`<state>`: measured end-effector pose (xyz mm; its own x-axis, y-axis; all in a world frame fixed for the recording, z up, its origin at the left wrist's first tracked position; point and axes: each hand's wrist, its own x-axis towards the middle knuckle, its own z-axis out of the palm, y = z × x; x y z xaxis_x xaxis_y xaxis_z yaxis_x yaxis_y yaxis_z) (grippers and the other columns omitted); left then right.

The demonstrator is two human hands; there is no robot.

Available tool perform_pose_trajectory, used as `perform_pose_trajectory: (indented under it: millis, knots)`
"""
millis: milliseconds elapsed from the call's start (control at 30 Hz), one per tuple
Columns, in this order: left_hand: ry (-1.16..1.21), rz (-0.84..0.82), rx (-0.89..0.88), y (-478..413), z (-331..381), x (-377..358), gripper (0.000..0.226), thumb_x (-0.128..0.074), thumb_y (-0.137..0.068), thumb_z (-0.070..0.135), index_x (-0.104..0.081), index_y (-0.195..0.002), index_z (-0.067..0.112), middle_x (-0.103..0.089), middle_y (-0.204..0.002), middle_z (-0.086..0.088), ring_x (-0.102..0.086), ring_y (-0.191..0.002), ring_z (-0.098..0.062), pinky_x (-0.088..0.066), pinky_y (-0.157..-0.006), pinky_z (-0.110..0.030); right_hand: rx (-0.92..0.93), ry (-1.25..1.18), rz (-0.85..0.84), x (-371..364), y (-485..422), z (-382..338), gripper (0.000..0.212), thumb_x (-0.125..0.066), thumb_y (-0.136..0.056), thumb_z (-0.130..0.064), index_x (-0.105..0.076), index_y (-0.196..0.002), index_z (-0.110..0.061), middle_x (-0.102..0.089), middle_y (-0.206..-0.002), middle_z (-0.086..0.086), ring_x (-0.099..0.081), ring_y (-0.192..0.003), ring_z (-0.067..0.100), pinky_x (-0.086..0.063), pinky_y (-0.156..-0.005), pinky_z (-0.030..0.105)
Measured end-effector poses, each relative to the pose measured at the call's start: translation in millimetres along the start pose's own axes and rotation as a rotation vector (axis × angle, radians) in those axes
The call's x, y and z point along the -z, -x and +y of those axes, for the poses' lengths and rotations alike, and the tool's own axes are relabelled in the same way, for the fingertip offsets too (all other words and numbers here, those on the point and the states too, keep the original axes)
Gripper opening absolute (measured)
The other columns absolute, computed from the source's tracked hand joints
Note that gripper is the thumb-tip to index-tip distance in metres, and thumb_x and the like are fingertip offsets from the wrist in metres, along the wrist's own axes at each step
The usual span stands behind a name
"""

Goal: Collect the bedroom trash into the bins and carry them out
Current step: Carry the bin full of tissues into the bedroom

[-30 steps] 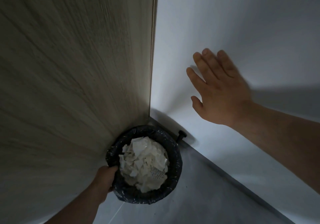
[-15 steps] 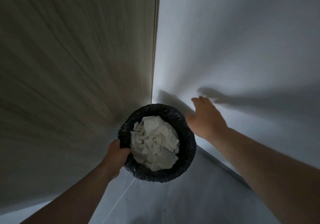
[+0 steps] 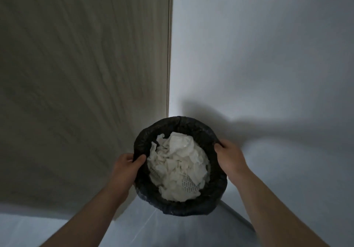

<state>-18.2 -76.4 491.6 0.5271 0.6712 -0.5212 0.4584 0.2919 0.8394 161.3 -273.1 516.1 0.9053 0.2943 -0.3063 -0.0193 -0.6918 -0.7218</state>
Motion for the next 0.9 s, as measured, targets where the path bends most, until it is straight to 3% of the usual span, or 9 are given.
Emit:
perform_pose_trajectory:
  millis: [67, 167, 333, 433, 633, 733, 900]
  knots:
    - [0.042, 0.051, 0.005, 34, 27, 16, 0.027, -0.068, -0.081, 0.035, -0.067, -0.098, 0.014, -0.071, -0.098, -0.010, -0.067, -0.090, -0.026, -0.056, -0.080, -0.041, 0.040, -0.036, 0.011, 19, 28, -24, 0.029, -0.044, -0.095, -0.021, -0.068, -0.090, -0.005, -0.068, -0.087, 0.016, -0.064, -0.083, 0.032, -0.053, -0.077, 0.044]
    - [0.142, 0.112, 0.010, 88, 60, 42, 0.009, -0.064, -0.086, 0.019, -0.068, -0.092, 0.014, -0.071, -0.095, -0.012, -0.067, -0.087, -0.028, -0.053, -0.074, -0.036, 0.104, -0.053, -0.023, 39, 71, -54, 0.029, -0.045, -0.093, -0.020, -0.067, -0.085, -0.003, -0.068, -0.084, 0.018, -0.064, -0.082, 0.034, -0.053, -0.075, 0.046]
    - [0.255, 0.246, -0.001, 177, 88, 100, 0.015, -0.063, -0.084, 0.012, -0.068, -0.098, 0.008, -0.071, -0.095, -0.018, -0.068, -0.088, -0.034, -0.056, -0.074, -0.039, 0.180, -0.095, -0.139, 55, 150, -99, 0.030, -0.045, -0.093, -0.022, -0.070, -0.081, -0.012, -0.070, -0.079, 0.010, -0.065, -0.078, 0.029, -0.054, -0.071, 0.043]
    - [0.304, 0.350, -0.046, 233, 89, 138, 0.013, -0.062, -0.084, 0.010, -0.068, -0.096, 0.011, -0.071, -0.096, -0.017, -0.068, -0.090, -0.035, -0.056, -0.082, -0.045, 0.230, -0.125, -0.221, 54, 198, -122, 0.029, -0.046, -0.094, -0.021, -0.070, -0.082, -0.010, -0.070, -0.080, 0.012, -0.065, -0.081, 0.031, -0.050, -0.067, 0.037]
    - [0.383, 0.496, -0.127, 340, 64, 229, 0.021, -0.058, -0.084, 0.005, -0.071, -0.098, 0.014, -0.073, -0.097, -0.017, -0.069, -0.090, -0.034, -0.056, -0.085, -0.046, 0.346, -0.119, -0.397, 20, 297, -163, 0.030, -0.048, -0.092, -0.024, -0.068, -0.090, -0.002, -0.070, -0.088, 0.018, -0.065, -0.087, 0.033, -0.052, -0.070, 0.039]
    - [0.450, 0.601, -0.136, 392, 38, 277, 0.017, -0.057, -0.085, 0.003, -0.070, -0.093, 0.011, -0.072, -0.095, -0.020, -0.068, -0.089, -0.035, -0.055, -0.084, -0.045, 0.419, -0.104, -0.472, -11, 351, -185, 0.030, -0.050, -0.091, -0.023, -0.064, -0.080, 0.000, -0.067, -0.080, 0.021, -0.063, -0.077, 0.036, -0.040, -0.061, 0.032]
    - [0.543, 0.762, -0.148, 483, -15, 357, 0.017, -0.058, -0.085, 0.006, -0.070, -0.096, 0.011, -0.073, -0.095, -0.018, -0.068, -0.091, -0.037, -0.055, -0.085, -0.048, 0.559, -0.066, -0.600, -70, 447, -221, 0.027, -0.053, -0.092, -0.018, -0.063, -0.083, 0.006, -0.063, -0.077, 0.026, -0.051, -0.067, 0.020, -0.034, -0.057, 0.032]
